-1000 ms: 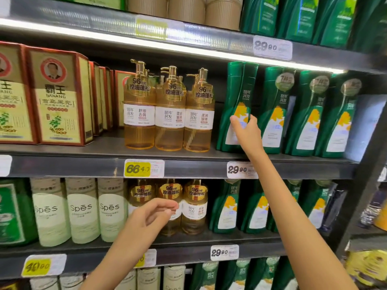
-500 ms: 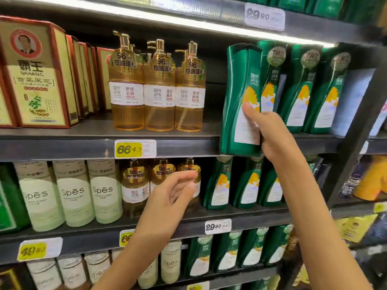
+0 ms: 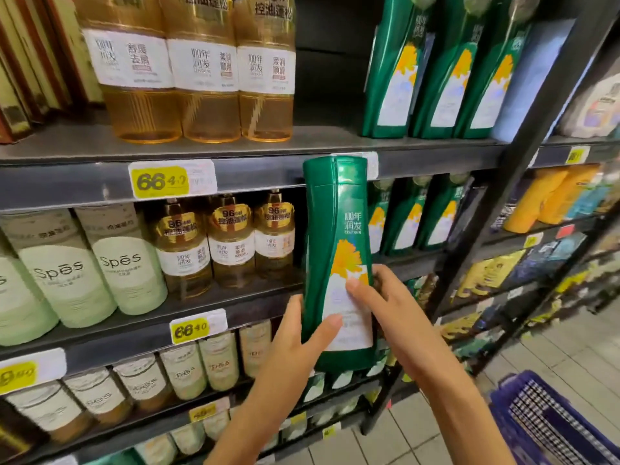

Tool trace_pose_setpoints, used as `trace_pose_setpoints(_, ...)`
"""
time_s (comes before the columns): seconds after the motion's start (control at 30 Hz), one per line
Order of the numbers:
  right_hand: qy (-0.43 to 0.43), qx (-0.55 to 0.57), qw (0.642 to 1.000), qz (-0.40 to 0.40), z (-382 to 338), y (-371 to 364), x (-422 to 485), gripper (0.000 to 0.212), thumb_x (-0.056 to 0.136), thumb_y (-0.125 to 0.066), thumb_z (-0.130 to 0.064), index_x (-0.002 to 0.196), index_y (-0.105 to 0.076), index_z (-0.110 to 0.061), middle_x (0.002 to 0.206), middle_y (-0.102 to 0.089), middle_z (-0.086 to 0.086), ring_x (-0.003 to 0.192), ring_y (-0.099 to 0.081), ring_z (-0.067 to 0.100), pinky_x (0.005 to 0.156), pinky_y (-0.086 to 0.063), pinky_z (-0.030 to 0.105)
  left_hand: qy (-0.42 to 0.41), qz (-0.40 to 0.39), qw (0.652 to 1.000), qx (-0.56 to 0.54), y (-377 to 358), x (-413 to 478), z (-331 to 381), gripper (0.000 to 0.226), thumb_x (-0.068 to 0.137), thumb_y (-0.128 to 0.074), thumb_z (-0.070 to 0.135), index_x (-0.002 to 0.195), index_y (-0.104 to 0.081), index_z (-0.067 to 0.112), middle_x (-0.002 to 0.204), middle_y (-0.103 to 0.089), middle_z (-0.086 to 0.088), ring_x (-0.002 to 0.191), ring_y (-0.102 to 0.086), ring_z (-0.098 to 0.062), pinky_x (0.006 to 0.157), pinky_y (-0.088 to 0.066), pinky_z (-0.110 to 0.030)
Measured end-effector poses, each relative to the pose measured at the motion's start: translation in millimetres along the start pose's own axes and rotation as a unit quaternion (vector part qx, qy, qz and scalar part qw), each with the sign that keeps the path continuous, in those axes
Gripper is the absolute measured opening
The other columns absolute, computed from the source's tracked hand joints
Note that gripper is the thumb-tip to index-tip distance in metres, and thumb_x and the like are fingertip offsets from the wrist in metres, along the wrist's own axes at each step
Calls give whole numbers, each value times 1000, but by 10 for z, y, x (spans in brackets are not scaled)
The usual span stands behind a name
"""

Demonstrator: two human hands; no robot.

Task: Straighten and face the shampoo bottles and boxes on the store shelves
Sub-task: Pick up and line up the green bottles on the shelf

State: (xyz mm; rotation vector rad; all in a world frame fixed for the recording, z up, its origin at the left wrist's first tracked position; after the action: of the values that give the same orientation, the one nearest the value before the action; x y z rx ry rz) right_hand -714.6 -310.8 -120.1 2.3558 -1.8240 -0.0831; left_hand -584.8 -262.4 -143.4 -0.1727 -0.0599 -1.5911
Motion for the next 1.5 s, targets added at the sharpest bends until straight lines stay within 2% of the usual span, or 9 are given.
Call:
trace_pose_setpoints(0.2,-72,336,934,-102,57,-73,-27,62,88,-43,-53,137,-48,-16,140,-50,13,131,-46,29,108,-37,46,28,-83,994,-65,142,-164,-57,27,82,-56,35,109,-56,39,107,-66,25,101,-60,6,76,-46,-7)
trace_pose_setpoints(0.47,-56,411,904,-106,165,-124,22,53,91,-44,-34,136,-48,-5,140,-45,24,130,-42,38,111,-31,51,106,-91,984,-112,115,-89,-250,46,77,-64,40,122,-56,30,116,-66,12,109,-61,-6,88,-50,-25)
trace_pose_setpoints(0.6,1,283,957,-65,234,117,100,37,88,-54,-27,116,-63,-4,108,-66,13,98,-64,23,89,-52,36,42,-40,998,21,-114,-33,-225,49,76,-51,64,121,-37,50,119,-52,31,107,-50,16,84,-44,-7)
trace_pose_setpoints(0.73,-42,150,988,-13,369,336,241,80,71,-76,-41,134,-45,-2,122,-55,16,107,-60,21,92,-50,35,-18,38,976,216,-538,62,-348,46,71,-62,55,107,-34,59,109,-43,28,102,-45,7,79,-40,-10)
trace_pose_setpoints(0.83,-64,75,995,-27,427,563,337,106,54,-78,-64,138,-41,-11,139,-49,9,124,-52,25,105,-42,46,21,37,989,144,-695,201,-470,21,82,-65,40,95,-51,49,108,-58,7,99,-57,-11,87,-48,-26)
trace_pose_setpoints(0.97,-74,213,963,-149,515,927,441,40,85,-49,-48,107,-73,-24,115,-69,1,109,-64,17,89,-54,33,62,-54,996,-16,-813,303,-582,27,72,-66,50,97,-62,57,109,-67,22,102,-64,-3,83,-53,-19)
trace_pose_setpoints(1.1,-60,342,915,-206,489,1120,446,45,92,-42,-28,130,-52,-7,129,-59,14,117,-58,27,95,-51,41,93,-45,990,-93,-940,368,-661,28,70,-71,47,97,-67,46,107,-70,14,98,-66,-7,72,-54,-21)
trace_pose_setpoints(1.37,-32,175,981,-76,487,1066,471,39,94,-53,-23,125,-46,0,107,-63,12,89,-66,12,79,-56,27,-19,149,913,379,-1333,415,-626,106,63,-66,62,146,-8,29,137,-35,8,123,-41,-7,99,-43,-34)
trace_pose_setpoints(1.5,-1,72,991,-116,528,1145,493,66,72,-59,-52,126,-45,-16,115,-59,4,103,-61,10,91,-51,34,-15,142,977,159,-1352,432,-623,72,67,-72,18,128,-38,36,110,-55,4,101,-54,-9,85,-47,-19)
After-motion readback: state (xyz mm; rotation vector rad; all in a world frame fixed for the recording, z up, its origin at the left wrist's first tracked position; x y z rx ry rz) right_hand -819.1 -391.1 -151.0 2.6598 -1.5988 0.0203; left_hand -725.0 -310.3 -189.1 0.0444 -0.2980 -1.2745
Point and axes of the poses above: each hand's wrist, its own x-axis towards the middle knuckle, its own y-axis out of the back of the hand, z = x × y, the point moved 3 cm from there along x, towards the middle knuckle
